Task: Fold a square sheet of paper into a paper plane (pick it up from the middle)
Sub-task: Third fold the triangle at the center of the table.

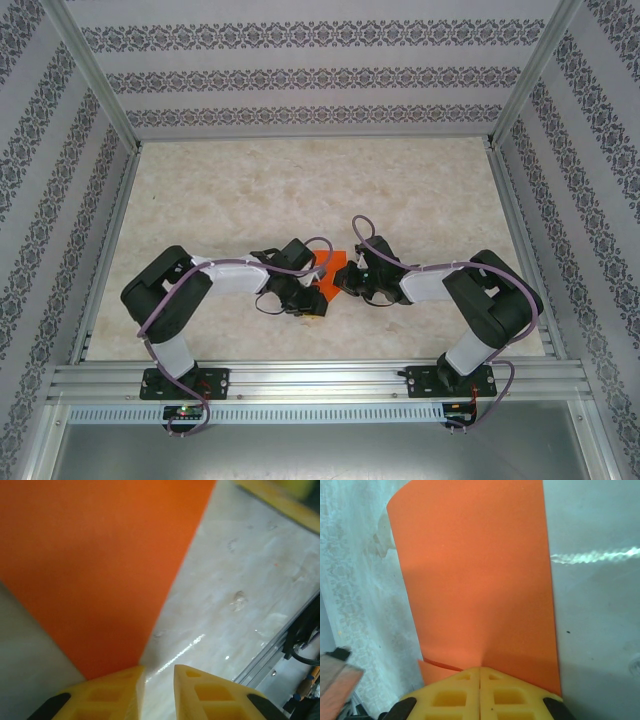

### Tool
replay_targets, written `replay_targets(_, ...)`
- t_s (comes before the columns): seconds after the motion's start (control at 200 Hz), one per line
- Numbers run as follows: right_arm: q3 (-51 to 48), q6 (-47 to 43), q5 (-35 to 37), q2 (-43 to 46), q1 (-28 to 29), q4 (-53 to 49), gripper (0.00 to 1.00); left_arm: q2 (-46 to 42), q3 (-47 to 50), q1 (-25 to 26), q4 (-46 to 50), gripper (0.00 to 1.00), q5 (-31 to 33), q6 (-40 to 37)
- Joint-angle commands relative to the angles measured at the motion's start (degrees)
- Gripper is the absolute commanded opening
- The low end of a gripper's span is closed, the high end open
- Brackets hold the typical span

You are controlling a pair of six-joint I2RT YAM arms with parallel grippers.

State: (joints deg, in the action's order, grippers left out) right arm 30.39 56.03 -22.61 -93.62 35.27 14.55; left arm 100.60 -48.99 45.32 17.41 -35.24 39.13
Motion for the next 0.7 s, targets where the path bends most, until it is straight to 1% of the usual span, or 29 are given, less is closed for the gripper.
replay_targets(0.0, -1.48, -0.64, 6.18, -4.11, 1.38, -3.74, 0.07, 2.23, 3.77, 0.3, -2.42, 0.25, 2.6, 1.5)
replay_targets(0.17, -1.65, -0.74, 6.17, -4.29, 1.32, -3.75, 0.07, 0.74, 7.28, 0.3, -3.54, 0.25, 1.1, 2.22)
replay_targets(0.26, -1.24, -0.87, 6.18, -4.29, 1.31, -3.99, 0.08, -1.16, 7.13, 0.3, -3.45, 0.25, -0.03, 2.32)
replay_targets(0.34, -0.66, -0.87, 5.83, -3.88, 1.34, -3.75, 0.08, -3.74, 5.63, 0.25, -2.38, 0.25, 0.62, 2.49)
replay_targets(0.43, 0.08, -1.16, 5.62, -2.24, 1.37, -3.92, 0.1, -8.15, 3.48, 0.14, -0.89, 0.25, 3.06, 2.85)
replay_targets(0.555, 1.02, -2.05, 5.61, 2.66, 1.03, -5.03, 0.15, -13.84, 0.7, -0.4, 2.61, 0.27, 9.86, 1.87)
replay_targets(0.619, 1.42, -2.78, 6.07, 6.19, 0.85, -6.57, 0.19, -14.9, -0.07, -1.17, 4.06, 0.27, 13.54, 1.89)
replay_targets(0.654, 1.66, -3.22, 6.47, 8.3, 0.6, -7.62, 0.21, -14.86, -0.16, -1.75, 4.08, 0.27, 14.32, 2.13)
replay_targets(0.694, 1.85, -3.83, 7.26, 10.79, 0.43, -9.22, 0.25, -14.65, -0.4, -2.26, 3.7, 0.27, 14.5, 2.34)
